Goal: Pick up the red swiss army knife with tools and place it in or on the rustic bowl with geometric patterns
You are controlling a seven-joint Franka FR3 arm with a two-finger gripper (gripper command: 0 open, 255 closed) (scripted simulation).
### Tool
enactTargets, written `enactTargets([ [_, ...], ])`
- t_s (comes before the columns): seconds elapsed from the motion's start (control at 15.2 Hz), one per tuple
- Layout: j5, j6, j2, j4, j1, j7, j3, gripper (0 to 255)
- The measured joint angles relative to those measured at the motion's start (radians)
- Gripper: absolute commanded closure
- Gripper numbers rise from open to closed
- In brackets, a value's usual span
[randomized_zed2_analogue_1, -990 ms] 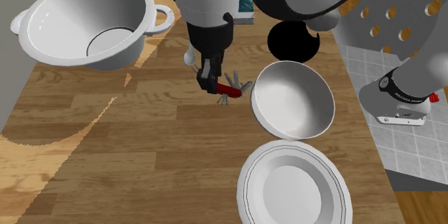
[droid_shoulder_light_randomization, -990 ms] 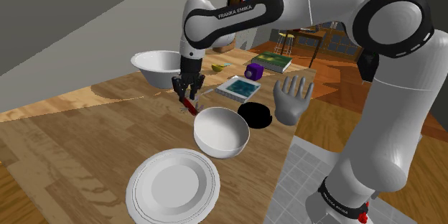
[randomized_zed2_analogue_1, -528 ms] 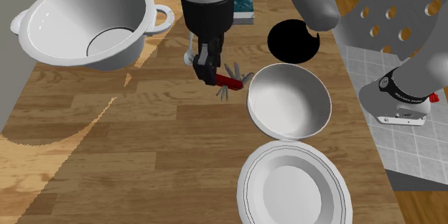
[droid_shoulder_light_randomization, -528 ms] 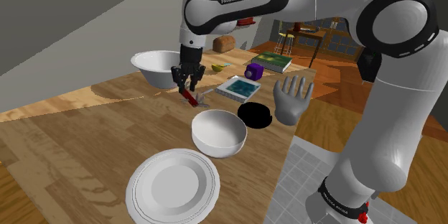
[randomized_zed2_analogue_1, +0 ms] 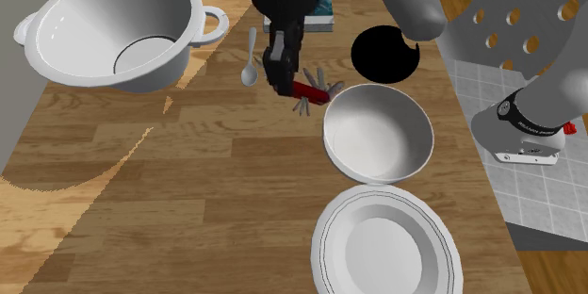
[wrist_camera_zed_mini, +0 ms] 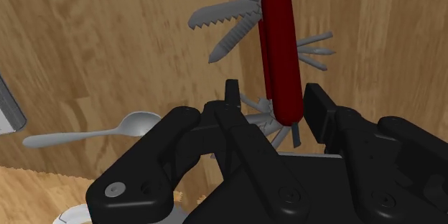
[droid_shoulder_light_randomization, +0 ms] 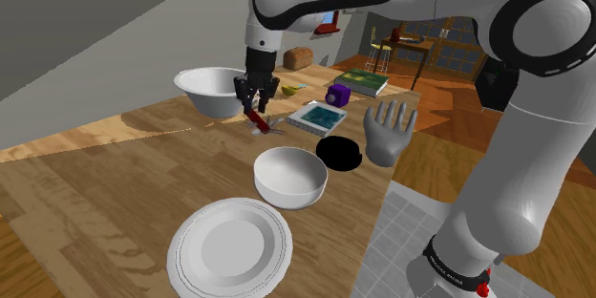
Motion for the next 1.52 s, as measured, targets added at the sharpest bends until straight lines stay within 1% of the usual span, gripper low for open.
enactTargets([
  [0.2, 0.017, 0.006, -0.093, -0.105, -0.029, -0.057, -0.024, 255],
  [0.4, 0.03, 0.008, -0.187, -0.206, -0.046, -0.098, -0.042, 255],
  [0.53, 0.034, 0.006, -0.256, -0.279, -0.065, -0.143, -0.067, 255],
  [0.73, 0.036, 0.002, -0.345, -0.37, -0.082, -0.189, -0.094, 255],
  [1.06, 0.017, -0.038, -0.488, -0.485, -0.122, -0.283, -0.16, 255],
  [1.25, 0.0, -0.052, -0.552, -0.542, -0.143, -0.33, -0.195, 255],
  [1.52, -0.002, -0.004, -0.568, -0.608, -0.147, -0.346, -0.202, 255],
])
